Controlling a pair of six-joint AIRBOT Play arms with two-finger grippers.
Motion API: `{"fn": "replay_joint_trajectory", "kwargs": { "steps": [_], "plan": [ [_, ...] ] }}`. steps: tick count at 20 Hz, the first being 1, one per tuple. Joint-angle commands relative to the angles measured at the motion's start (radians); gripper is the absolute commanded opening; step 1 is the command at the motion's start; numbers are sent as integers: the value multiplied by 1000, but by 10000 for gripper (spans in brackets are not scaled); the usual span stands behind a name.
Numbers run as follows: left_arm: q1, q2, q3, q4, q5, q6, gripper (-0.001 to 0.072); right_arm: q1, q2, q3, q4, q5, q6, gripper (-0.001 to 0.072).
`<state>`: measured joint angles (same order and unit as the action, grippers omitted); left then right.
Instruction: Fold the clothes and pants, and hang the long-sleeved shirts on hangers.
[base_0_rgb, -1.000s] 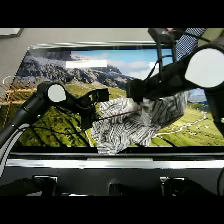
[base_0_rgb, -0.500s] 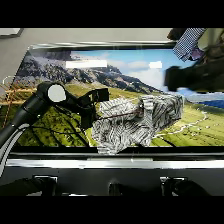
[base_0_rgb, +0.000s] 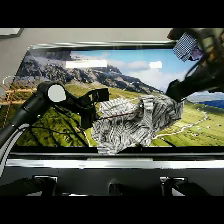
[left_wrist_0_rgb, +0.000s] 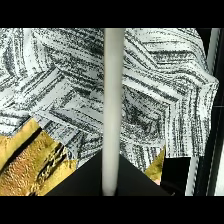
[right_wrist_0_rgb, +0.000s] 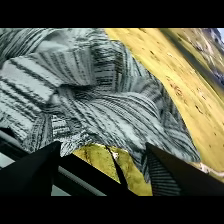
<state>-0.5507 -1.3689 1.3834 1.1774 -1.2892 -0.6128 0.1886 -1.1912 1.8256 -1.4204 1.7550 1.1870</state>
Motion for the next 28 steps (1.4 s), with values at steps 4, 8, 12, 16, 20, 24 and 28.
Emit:
{"fn": "replay_joint_trajectory", "kwargs": {
  "steps": [4,8,12,16,20,24,28],
  "plan": [
    [1,-1,0,1,0,0,41,47,-137,0,137,-7,-238,619],
    [1,-1,0,1,0,0,41,47,-178,-2,195,2,-272,592],
    [1,-1,0,1,0,0,41,47,-197,-6,198,5,-290,264],
    [1,-1,0,1,0,-1,71,47,-192,-6,181,51,-309,41],
    [18,3,0,49,71,-146,441,47,-171,-6,97,40,-269,38],
    [77,14,0,118,192,-447,618,45,-151,-6,22,27,-156,37],
    [176,32,2,126,217,-750,618,45,-124,-6,-37,26,-150,37]
  ]
}}
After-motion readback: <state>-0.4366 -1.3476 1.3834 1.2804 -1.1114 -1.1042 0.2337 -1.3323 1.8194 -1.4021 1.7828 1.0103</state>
